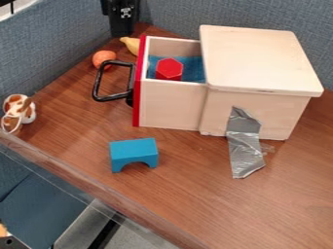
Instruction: Removed a red object inside the drawer
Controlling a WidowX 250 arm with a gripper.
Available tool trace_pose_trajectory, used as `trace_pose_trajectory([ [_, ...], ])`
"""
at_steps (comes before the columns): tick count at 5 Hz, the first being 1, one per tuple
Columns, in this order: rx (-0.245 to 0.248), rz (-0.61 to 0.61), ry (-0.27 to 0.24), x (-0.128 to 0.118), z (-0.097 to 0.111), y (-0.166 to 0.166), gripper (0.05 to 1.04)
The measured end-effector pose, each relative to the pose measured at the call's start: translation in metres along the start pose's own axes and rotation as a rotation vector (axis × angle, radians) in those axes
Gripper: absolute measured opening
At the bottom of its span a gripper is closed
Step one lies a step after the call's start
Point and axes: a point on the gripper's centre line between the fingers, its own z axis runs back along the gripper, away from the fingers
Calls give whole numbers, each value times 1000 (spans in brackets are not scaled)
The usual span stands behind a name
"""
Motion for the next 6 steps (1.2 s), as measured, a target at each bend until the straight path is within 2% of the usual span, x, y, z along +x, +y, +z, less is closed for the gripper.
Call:
trace_pose_trajectory([
  [1, -30, 4, 19, -1, -11, -1, 1000],
  [2, -48, 8, 13, 8, -22, -3, 1001],
  [4, -58, 76, -8, 24, -32, 5, 1000],
  [6, -77, 96, -17, 38, -47, -1, 1000],
])
